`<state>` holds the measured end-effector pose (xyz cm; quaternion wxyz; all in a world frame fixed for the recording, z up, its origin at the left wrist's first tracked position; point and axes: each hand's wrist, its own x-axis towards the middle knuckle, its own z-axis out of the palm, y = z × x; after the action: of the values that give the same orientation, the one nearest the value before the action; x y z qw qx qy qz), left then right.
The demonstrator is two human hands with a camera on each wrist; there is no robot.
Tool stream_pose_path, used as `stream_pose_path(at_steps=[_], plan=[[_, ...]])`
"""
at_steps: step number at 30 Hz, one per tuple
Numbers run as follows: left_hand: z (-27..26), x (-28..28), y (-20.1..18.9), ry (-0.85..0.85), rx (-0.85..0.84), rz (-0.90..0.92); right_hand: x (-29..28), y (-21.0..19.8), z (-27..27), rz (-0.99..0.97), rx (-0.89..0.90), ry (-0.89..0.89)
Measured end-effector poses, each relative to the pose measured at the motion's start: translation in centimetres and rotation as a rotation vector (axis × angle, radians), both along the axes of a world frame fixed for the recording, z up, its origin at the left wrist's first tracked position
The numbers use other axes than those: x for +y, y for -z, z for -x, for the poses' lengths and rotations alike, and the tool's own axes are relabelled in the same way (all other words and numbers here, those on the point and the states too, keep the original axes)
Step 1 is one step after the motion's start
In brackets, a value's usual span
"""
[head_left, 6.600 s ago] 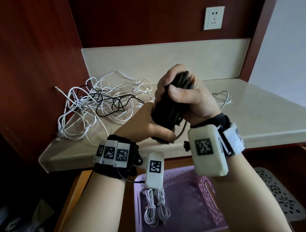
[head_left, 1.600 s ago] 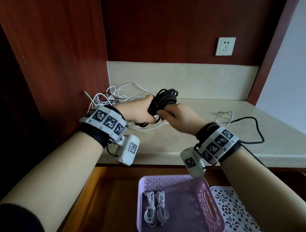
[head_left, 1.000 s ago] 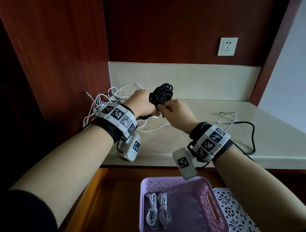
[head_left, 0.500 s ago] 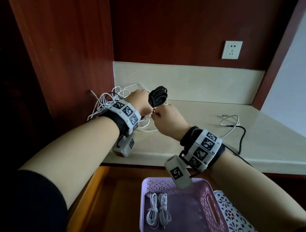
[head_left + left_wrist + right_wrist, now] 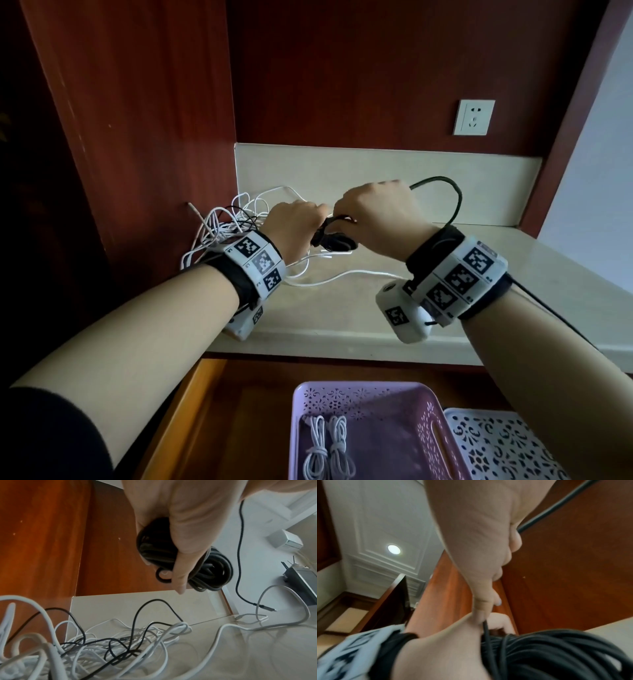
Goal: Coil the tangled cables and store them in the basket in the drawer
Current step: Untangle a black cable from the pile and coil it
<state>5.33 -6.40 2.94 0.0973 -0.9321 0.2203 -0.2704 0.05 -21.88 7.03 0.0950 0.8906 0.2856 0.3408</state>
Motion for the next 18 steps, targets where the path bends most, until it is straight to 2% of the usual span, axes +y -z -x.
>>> stream_pose_path(at_steps=[2,6,8,11,15,18], plan=[[0.4,-0.2,-0.2,0.058,0.043,0.025,-0.9,-0.5,-1.2,-0.125,0.023,-0.076],[1.1,0.0,-0.9,0.181,0.083,0.108,-2.5,-1.2,-3.1,-0.426,0.200,-0.317],[1.6,0.0,-1.2,0.263,0.111,0.183,-2.7,-2.0,-3.5,-0.572,0.338,-0.314],[3.0,0.1,-1.7,0.378,0.208,0.392,-3.9,-2.6,-4.4,-0.699,0.495,-0.329],[4.8,0.0,-2.3,0.493,0.416,0.766,-5.2,-2.0,-4.9,-0.850,0.676,-0.390],[4.7,0.1,-3.4,0.462,0.460,1.011,-4.8,-0.6,-5.3,-0.958,0.719,-0.371]])
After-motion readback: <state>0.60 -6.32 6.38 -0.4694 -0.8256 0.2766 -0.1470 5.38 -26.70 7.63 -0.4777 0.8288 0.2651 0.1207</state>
